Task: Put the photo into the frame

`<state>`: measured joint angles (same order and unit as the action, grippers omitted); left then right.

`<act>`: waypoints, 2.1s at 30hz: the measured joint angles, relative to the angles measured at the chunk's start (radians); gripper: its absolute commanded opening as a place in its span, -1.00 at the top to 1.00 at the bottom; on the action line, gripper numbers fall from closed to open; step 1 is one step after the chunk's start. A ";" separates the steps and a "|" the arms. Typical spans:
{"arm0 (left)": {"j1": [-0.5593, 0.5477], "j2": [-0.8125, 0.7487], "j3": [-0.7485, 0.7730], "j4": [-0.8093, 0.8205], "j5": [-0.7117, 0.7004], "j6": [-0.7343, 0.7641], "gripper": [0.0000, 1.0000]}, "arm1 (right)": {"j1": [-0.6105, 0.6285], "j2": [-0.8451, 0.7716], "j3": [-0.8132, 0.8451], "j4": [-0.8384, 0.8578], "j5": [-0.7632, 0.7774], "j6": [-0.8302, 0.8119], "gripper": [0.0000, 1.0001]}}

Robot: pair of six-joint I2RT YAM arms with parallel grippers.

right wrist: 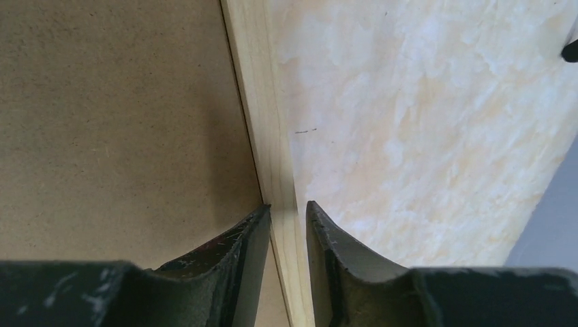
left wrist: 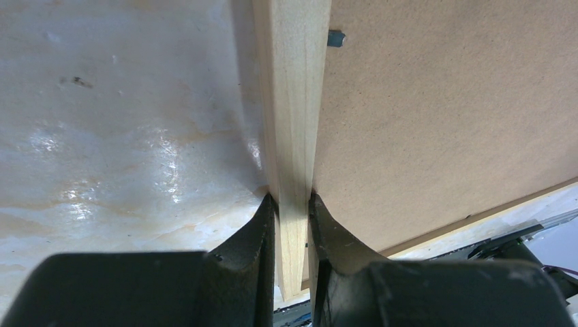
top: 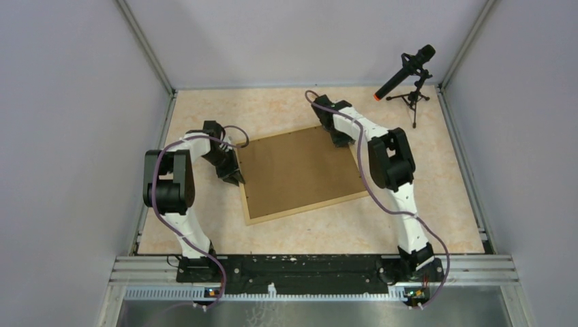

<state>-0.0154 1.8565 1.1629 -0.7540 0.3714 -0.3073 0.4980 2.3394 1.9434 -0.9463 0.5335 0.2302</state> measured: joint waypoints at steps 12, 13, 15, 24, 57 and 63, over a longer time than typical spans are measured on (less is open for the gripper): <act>0.000 -0.017 -0.019 0.021 0.000 0.002 0.85 | -0.076 -0.198 -0.113 0.028 -0.369 0.014 -0.42; 0.000 -0.017 -0.019 0.021 0.000 0.003 0.85 | -0.077 -0.243 -0.138 0.037 -0.408 0.014 -0.42; 0.000 -0.017 -0.019 0.021 0.001 0.003 0.85 | -0.081 -0.316 -0.171 0.051 -0.459 0.015 -0.38; 0.000 -0.023 -0.023 0.025 -0.002 0.004 0.60 | -0.226 -0.430 -0.366 0.191 -0.646 0.060 0.04; -0.450 -0.553 -0.231 0.549 0.119 0.181 -0.93 | -0.241 -0.655 -0.886 0.203 -0.560 0.306 0.15; -0.632 -0.535 -0.231 0.583 0.140 0.215 -0.94 | -0.215 -0.735 -1.009 0.241 -0.558 0.352 0.28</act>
<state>-0.6479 1.3212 0.9321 -0.1707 0.5114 -0.0925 0.2832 1.6039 0.9340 -0.7055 -0.0242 0.5827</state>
